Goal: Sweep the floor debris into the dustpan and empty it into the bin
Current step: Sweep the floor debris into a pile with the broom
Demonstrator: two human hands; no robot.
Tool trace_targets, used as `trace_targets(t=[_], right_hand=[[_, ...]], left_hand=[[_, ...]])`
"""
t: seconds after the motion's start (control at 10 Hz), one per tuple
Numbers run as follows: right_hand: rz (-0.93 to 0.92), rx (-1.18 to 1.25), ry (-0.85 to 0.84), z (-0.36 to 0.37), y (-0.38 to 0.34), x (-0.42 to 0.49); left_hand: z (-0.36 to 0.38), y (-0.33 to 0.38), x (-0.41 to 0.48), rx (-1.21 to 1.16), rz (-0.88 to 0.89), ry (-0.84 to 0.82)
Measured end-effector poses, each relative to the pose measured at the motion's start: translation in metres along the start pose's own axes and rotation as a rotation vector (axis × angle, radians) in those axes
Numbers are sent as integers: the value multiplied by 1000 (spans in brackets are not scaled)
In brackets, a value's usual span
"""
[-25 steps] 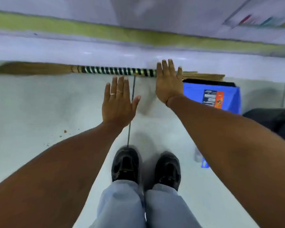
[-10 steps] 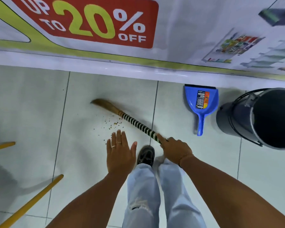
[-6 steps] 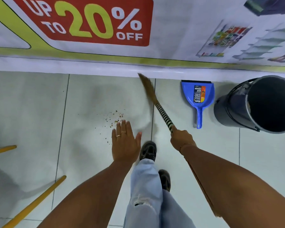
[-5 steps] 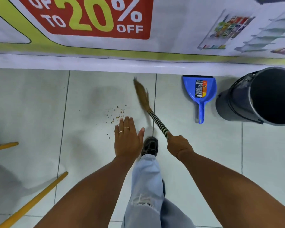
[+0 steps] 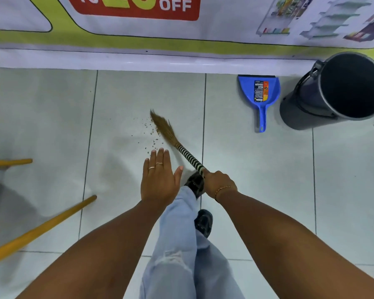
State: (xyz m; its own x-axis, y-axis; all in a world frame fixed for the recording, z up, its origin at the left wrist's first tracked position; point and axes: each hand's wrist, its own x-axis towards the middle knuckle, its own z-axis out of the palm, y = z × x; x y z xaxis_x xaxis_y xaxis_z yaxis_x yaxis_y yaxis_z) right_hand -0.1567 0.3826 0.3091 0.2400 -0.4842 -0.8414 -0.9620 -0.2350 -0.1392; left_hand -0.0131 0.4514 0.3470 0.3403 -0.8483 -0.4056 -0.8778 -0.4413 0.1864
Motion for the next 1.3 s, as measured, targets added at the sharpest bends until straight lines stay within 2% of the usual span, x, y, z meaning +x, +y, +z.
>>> trace_targets(t=[0.2,0.3,0.4,0.5,0.7,0.9,1.3], right_hand=[[51,174,153,24,-7,-58],[182,365,170,45,-21,-71],[297,477,138,71,-41,-77],[446,644,33,118,-88,-88],[436,718,-90,158,-182,-85],[442,816,-74,146,-234,-50],[391,820,-8,119,-281,9]], left_hand=[[-18,-32,-34,9,9,18],[-21,-52,-41,17,38,22],[-21,-72,-46,34,78,11],[-23,-109,-53,83,129,-18],[-29,-169,-52,106,170,-66],[-32,-215,-44,96,157,-98],[-30,-272,-27,79,158,-89]])
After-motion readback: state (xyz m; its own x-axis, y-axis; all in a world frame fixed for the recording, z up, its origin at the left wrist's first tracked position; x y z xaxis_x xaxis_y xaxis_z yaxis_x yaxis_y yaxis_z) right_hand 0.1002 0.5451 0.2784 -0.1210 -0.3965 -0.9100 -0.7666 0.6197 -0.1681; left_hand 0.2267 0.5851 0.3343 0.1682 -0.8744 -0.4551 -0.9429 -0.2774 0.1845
